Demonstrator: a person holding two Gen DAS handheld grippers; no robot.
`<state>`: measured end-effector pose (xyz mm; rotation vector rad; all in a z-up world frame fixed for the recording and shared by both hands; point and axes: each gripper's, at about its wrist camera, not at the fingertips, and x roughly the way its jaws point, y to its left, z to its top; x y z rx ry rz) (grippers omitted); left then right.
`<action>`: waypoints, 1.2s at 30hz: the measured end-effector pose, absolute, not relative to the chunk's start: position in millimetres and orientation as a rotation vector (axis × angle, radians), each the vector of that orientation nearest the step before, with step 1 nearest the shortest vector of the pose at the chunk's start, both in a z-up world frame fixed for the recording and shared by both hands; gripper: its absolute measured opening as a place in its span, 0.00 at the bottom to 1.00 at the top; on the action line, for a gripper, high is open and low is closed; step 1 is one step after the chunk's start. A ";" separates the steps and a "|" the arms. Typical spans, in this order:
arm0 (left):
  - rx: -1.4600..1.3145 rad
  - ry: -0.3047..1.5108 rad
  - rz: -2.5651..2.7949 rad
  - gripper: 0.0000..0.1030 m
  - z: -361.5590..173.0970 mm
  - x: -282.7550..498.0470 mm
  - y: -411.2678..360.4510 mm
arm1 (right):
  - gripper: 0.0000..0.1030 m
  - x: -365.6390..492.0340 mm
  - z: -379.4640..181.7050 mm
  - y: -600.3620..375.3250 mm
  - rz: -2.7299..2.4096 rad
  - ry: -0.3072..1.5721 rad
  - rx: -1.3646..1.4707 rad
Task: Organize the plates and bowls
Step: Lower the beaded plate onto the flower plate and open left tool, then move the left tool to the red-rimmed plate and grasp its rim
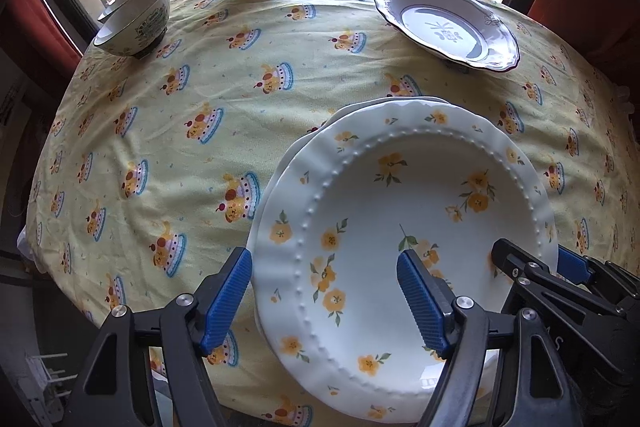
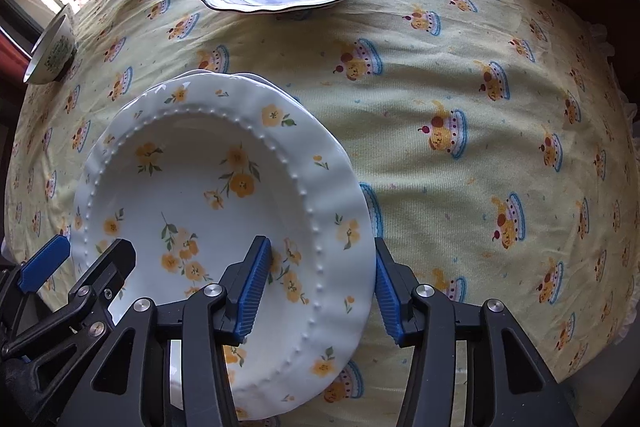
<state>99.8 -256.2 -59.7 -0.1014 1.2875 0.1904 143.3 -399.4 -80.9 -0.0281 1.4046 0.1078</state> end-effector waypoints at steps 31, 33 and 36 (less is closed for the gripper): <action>0.009 1.123 -0.121 0.75 6.3 194.8 -195.5 | 0.69 176.0 11.7 -352.9 -0.169 1.093 0.167; 0.010 1.103 -0.116 0.75 8.5 206.1 -200.4 | 0.69 186.5 12.8 -354.9 -0.173 1.075 0.150; 0.011 1.092 -0.092 0.75 6.2 226.4 -207.2 | 0.69 206.6 11.7 -362.0 -0.147 1.064 0.128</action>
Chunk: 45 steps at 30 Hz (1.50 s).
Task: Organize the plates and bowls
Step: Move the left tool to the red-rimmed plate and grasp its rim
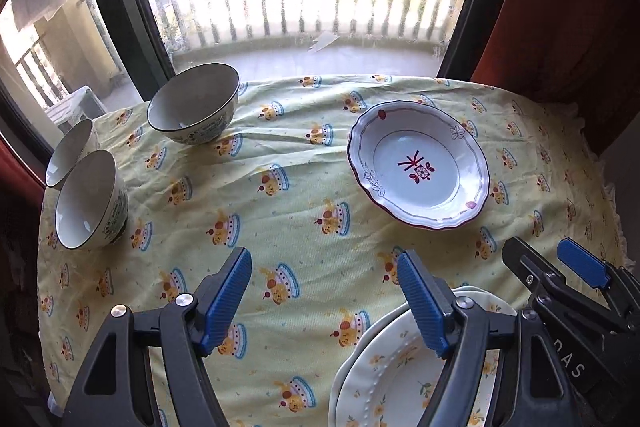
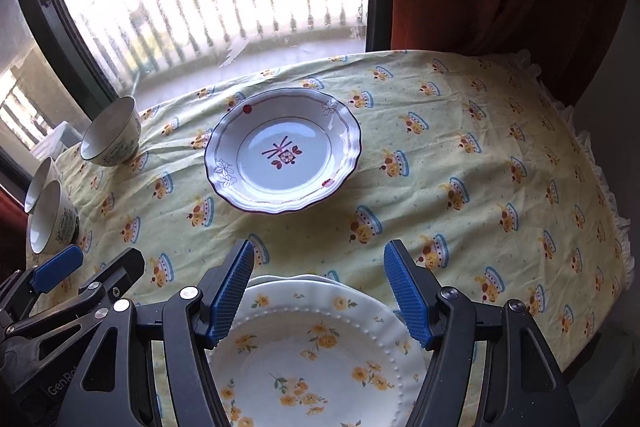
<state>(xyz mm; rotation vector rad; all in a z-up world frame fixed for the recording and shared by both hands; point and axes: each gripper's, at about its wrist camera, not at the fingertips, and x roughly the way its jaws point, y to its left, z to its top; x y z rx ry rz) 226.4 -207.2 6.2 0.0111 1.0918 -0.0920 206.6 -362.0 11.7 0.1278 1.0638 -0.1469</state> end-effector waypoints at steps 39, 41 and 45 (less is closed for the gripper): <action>-0.008 1.188 0.063 0.65 -102.7 363.3 -278.7 | 0.58 386.9 -95.2 -424.9 0.013 1.210 0.136; -0.010 1.192 0.055 0.64 -103.2 363.6 -278.9 | 0.56 387.0 -97.8 -424.3 0.022 1.211 0.154; -0.010 1.195 0.046 0.64 -102.0 362.1 -277.0 | 0.54 386.0 -98.2 -420.9 0.008 1.209 0.164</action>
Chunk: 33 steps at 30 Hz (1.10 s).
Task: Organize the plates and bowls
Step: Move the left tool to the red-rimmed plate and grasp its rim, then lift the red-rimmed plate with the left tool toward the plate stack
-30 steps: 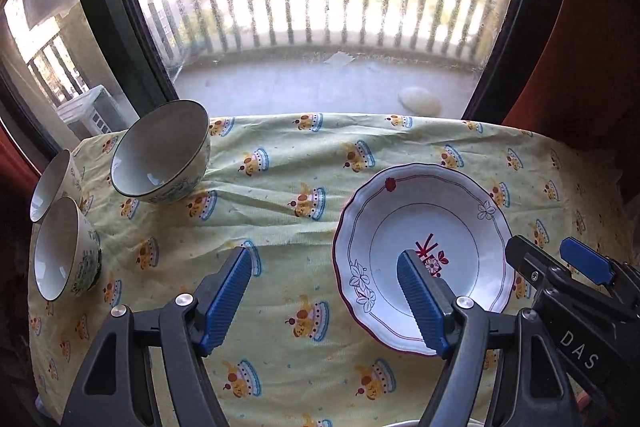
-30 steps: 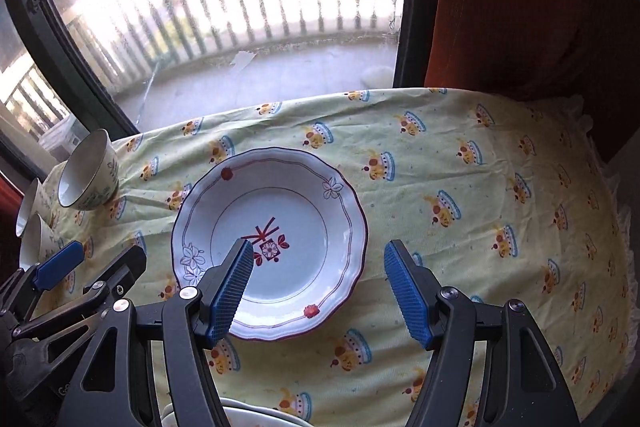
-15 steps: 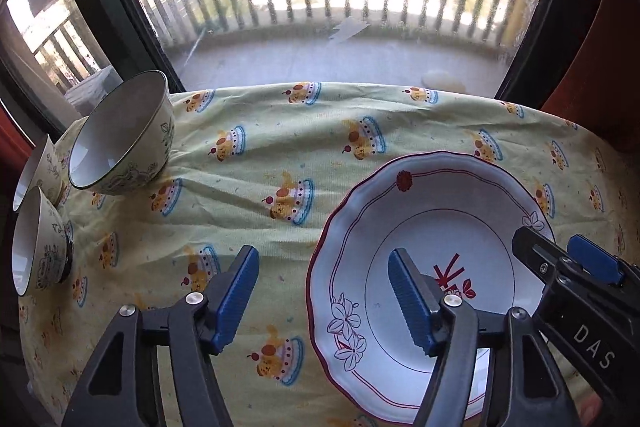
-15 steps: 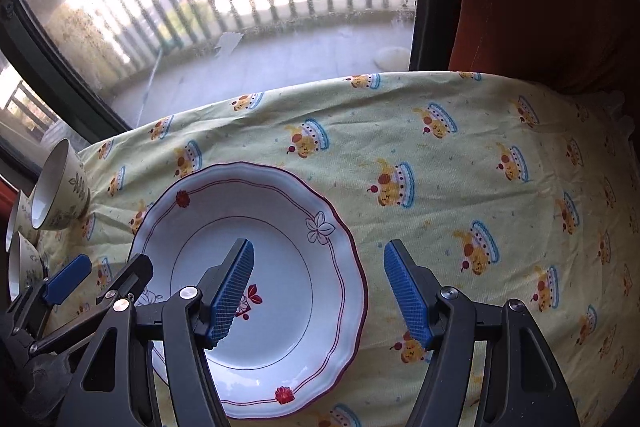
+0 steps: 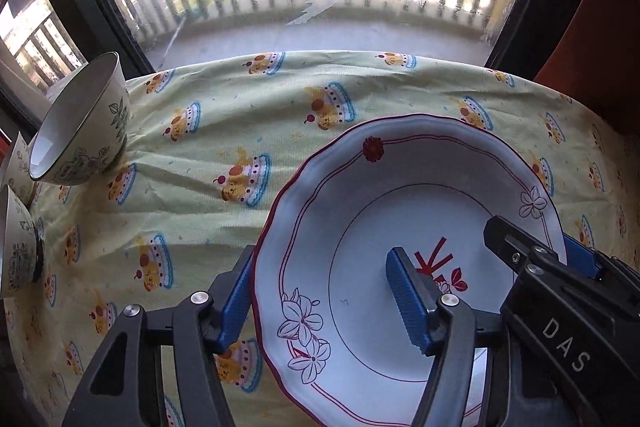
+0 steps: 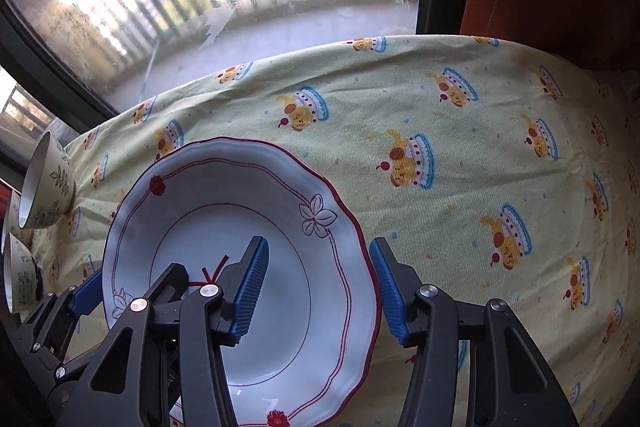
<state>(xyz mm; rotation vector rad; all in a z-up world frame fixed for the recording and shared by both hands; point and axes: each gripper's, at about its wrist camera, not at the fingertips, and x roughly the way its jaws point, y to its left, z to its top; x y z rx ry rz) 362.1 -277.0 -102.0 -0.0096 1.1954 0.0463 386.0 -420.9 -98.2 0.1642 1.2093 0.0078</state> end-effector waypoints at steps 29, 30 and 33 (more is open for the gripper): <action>-0.110 1.231 0.130 0.58 -98.5 320.4 -232.5 | 0.48 356.4 -95.9 -382.8 0.114 1.259 0.043; -0.102 1.231 0.124 0.57 -98.5 321.6 -234.8 | 0.47 357.2 -99.4 -382.5 0.118 1.268 0.050; -0.095 1.232 0.129 0.57 -98.2 322.4 -234.2 | 0.47 357.9 -100.8 -375.6 0.127 1.257 0.041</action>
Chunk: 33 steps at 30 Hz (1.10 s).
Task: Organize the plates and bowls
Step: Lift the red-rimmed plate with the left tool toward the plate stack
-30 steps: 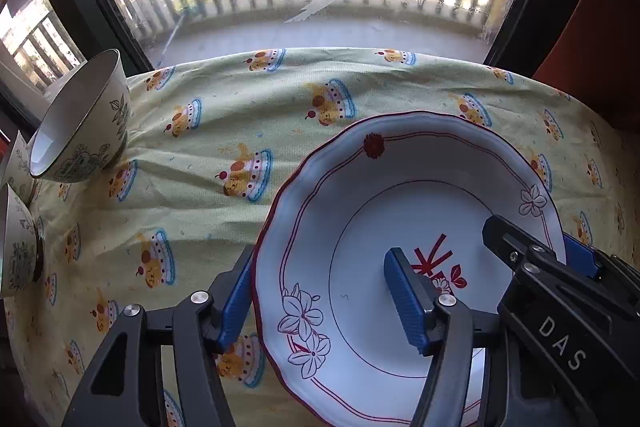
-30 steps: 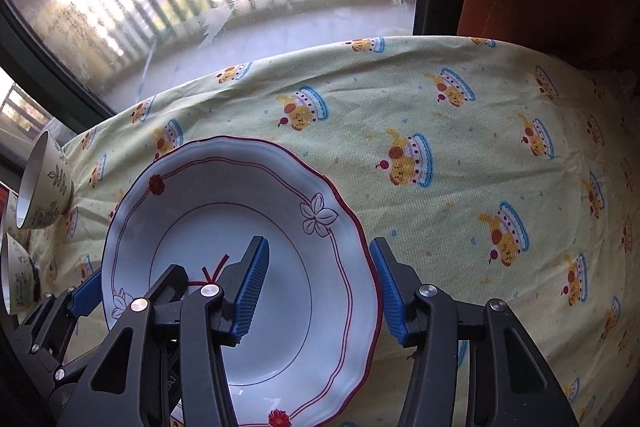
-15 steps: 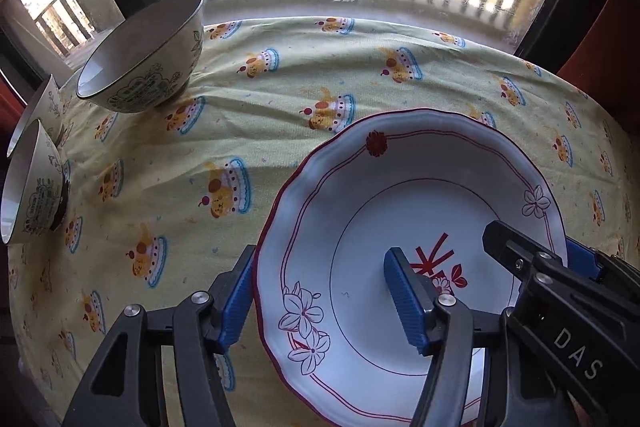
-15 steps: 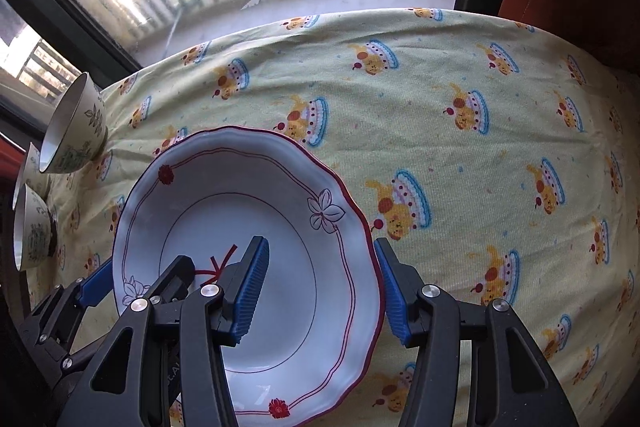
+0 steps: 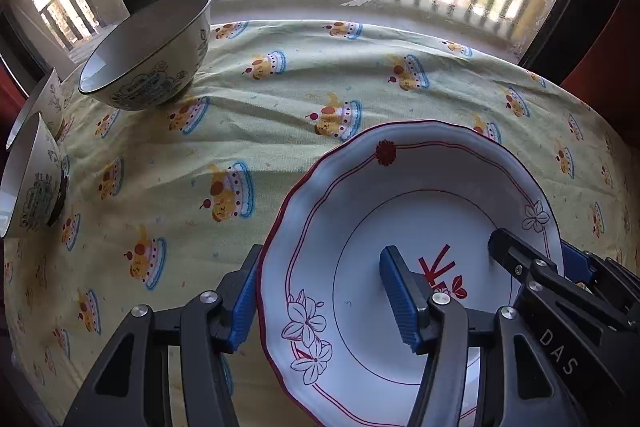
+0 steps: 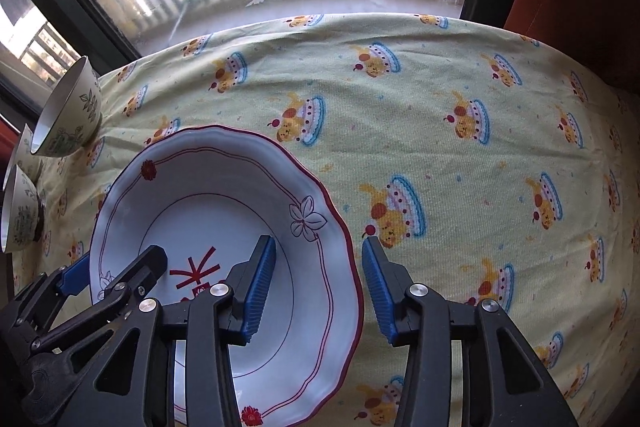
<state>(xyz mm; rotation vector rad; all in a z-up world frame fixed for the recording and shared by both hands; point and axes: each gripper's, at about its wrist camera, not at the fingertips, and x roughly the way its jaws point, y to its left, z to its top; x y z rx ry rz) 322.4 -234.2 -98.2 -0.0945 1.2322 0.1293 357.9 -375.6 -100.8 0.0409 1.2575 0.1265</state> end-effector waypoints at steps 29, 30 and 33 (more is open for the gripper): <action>-0.100 1.088 0.031 0.55 -5.3 258.9 -191.5 | 0.46 287.3 -6.7 -331.2 0.006 1.117 -0.022; -0.098 1.080 0.026 0.55 -1.0 253.8 -187.1 | 0.46 282.4 -3.1 -326.7 0.003 1.112 -0.021; -0.089 1.061 0.009 0.55 8.1 239.5 -175.2 | 0.46 264.1 7.4 -314.6 -0.018 1.093 -0.005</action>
